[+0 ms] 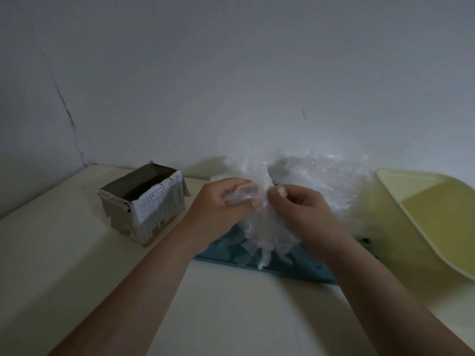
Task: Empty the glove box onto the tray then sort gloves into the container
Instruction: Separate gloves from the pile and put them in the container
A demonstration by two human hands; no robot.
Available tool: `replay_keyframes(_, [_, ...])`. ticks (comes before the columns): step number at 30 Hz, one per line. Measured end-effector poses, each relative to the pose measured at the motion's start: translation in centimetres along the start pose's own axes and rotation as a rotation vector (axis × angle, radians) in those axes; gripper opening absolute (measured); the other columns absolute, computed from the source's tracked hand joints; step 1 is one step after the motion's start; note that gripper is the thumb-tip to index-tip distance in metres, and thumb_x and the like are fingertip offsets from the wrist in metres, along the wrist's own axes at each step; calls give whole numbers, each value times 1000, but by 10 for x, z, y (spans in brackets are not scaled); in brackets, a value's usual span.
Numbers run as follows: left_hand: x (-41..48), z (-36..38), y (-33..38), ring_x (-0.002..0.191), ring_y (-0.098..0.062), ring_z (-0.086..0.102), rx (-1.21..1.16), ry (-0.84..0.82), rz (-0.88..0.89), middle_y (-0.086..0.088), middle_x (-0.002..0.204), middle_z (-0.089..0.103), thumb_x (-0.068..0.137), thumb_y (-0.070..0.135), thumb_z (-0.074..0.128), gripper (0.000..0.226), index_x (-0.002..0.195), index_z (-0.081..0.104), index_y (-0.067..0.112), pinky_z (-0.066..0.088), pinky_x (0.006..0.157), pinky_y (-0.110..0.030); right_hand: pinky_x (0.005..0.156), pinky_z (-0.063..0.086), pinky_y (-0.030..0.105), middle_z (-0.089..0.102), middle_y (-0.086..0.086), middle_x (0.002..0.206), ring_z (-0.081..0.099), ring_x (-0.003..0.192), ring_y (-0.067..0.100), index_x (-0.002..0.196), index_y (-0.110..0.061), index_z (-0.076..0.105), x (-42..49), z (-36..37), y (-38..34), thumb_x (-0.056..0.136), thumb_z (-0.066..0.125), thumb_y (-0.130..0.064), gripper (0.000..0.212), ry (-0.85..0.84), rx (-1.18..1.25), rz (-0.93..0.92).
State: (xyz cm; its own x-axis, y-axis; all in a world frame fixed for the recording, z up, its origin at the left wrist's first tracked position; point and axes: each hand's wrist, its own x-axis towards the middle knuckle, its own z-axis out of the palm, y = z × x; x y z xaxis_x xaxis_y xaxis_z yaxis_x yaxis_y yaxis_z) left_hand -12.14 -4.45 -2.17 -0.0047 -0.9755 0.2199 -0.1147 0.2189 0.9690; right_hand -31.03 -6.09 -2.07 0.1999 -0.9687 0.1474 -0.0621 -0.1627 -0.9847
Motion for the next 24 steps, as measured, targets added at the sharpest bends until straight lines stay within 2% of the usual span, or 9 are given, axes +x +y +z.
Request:
replay_keyframes(4, [6,-4,-5,79,-8,72,-31,183,-104,7,91,79,93,28,76,10,99,80,23,53,75,-26,59,53,27,79,12,86,70,69,20,95,-12,79,8,-7,4,104,61,-26,25,219,-4,66])
replay_keyframes(9, [8,-16,-6,69,-11,60,392,199,-183,7,75,64,98,33,64,22,83,66,17,41,53,-18,69,64,40,77,18,95,74,71,32,110,-6,69,9,-14,-9,108,51,-30,30,374,272,119])
replay_keyframes(11, [7,-17,-7,98,-6,60,607,170,-121,14,109,66,95,32,69,11,104,67,26,43,73,-16,77,64,44,77,19,98,76,81,36,114,-5,66,6,-16,-15,110,47,-31,32,331,352,124])
replay_keyframes(13, [6,-16,-5,134,-4,40,751,191,34,15,150,43,91,32,73,48,135,55,34,34,107,-21,78,63,46,77,19,101,77,87,37,114,-4,65,4,-16,-21,110,46,-30,32,297,397,106])
replay_keyframes(16, [4,-12,3,138,7,41,525,38,128,29,148,48,89,41,78,53,138,58,41,34,116,-28,79,62,46,77,19,103,77,91,39,114,-3,63,4,-17,-28,111,44,-28,32,259,450,45])
replay_keyframes(18, [-3,-5,12,108,12,61,340,-49,43,30,114,69,89,61,68,37,113,74,33,46,102,-26,81,62,46,76,21,101,75,94,41,115,-1,61,3,-19,-31,111,42,-24,31,159,535,39])
replay_keyframes(20, [-1,1,14,84,-2,63,353,-24,-62,19,90,69,84,79,48,67,94,75,19,45,82,-27,83,61,45,73,22,99,73,96,41,112,-1,62,-1,-16,-33,107,42,-21,29,29,653,85])
replay_keyframes(22, [2,4,16,95,-13,67,305,-89,-266,14,92,72,78,93,34,81,88,80,27,46,85,-29,90,60,46,72,24,104,71,101,41,109,-1,64,-3,-10,-31,100,45,-21,29,-65,719,121])
replay_keyframes(24, [11,4,8,120,-32,66,-56,-106,-404,1,100,80,82,89,38,81,91,85,23,50,101,-40,91,60,44,72,24,108,70,103,40,107,-2,67,-6,-3,-28,100,46,-22,30,-146,741,158])
